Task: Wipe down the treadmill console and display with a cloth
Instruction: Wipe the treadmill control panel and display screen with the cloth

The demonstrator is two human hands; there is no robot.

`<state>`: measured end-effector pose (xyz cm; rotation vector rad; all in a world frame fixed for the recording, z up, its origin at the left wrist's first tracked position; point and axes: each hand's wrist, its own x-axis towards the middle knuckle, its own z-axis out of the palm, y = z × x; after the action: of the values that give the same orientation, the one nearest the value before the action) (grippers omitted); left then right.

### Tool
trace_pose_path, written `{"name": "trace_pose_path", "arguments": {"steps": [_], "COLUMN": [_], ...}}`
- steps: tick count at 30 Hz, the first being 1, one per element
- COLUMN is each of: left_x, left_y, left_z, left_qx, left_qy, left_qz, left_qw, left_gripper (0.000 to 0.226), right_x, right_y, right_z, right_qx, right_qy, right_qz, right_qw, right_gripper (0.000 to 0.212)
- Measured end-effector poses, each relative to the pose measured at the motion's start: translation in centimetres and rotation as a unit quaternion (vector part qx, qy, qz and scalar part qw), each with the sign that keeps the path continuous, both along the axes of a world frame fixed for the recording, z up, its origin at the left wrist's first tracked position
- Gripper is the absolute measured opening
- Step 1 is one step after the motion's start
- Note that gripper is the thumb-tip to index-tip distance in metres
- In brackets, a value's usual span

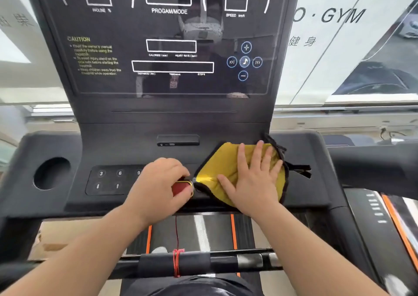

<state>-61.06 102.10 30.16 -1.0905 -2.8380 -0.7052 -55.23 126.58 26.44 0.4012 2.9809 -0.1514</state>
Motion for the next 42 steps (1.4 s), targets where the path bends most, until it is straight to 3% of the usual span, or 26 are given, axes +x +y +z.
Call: {"name": "trace_pose_path", "arguments": {"steps": [4, 8, 11, 14, 16, 20, 23, 25, 28, 32, 34, 38, 42], "left_x": [-0.8, -1.0, -1.3, -1.5, -1.7, -1.7, -1.8, -1.8, -1.7, -1.6, -1.5, -1.5, -1.5], "left_y": [-2.3, -4.0, -4.6, -4.7, -4.6, -4.7, -5.3, -5.8, -6.4, -6.5, -6.4, -6.4, -6.4], "left_z": [-0.7, -1.5, -1.9, -2.3, -2.6, -2.9, -2.8, -2.8, -3.2, -3.7, -3.8, -4.0, -4.1], "left_qx": [-0.029, -0.067, -0.071, -0.065, -0.061, -0.065, -0.072, -0.078, -0.095, -0.104, -0.099, -0.083, -0.086], "left_qy": [0.012, -0.018, -0.016, -0.008, -0.007, 0.005, 0.025, 0.039, 0.043, 0.040, 0.043, 0.052, 0.051], "left_qz": [0.117, 0.170, 0.190, 0.203, 0.208, 0.210, 0.217, 0.222, 0.217, 0.207, 0.210, 0.212, 0.215], "left_qw": [0.993, 0.983, 0.979, 0.977, 0.976, 0.976, 0.973, 0.971, 0.971, 0.972, 0.972, 0.972, 0.971], "left_gripper": [0.038, 0.051, 0.053, 0.051, 0.049, 0.053, 0.055, 0.055, 0.055, 0.054, 0.054, 0.053, 0.054], "right_x": [-0.9, -5.5, -5.2, -1.2, 1.3, -0.2, -5.1, -7.1, -6.0, -0.5, 1.9, 0.6, -4.8], "right_y": [2.3, -0.8, -3.1, -2.4, -0.4, 3.3, 1.9, -0.3, -2.5, -1.3, 0.7, 4.4, 1.4], "right_z": [0.4, 0.6, 0.5, 0.1, -0.1, 0.2, 0.6, 0.5, 0.0, -0.5, -0.6, 0.0, 0.0], "right_qx": [0.012, -0.028, -0.002, -0.001, -0.002, 0.010, -0.023, -0.027, -0.001, -0.011, -0.017, 0.011, -0.009], "right_qy": [-0.022, 0.028, 0.020, -0.013, -0.019, -0.030, 0.017, 0.037, 0.039, 0.022, 0.021, -0.009, 0.032], "right_qz": [-0.044, -0.076, 0.002, 0.135, 0.159, 0.045, -0.080, -0.110, -0.013, 0.181, 0.204, 0.110, -0.042], "right_qw": [0.999, 0.996, 1.000, 0.991, 0.987, 0.998, 0.996, 0.993, 0.999, 0.983, 0.979, 0.994, 0.999], "right_gripper": [0.108, 0.122, 0.120, 0.101, 0.097, 0.110, 0.121, 0.128, 0.119, 0.084, 0.080, 0.097, 0.122]}}
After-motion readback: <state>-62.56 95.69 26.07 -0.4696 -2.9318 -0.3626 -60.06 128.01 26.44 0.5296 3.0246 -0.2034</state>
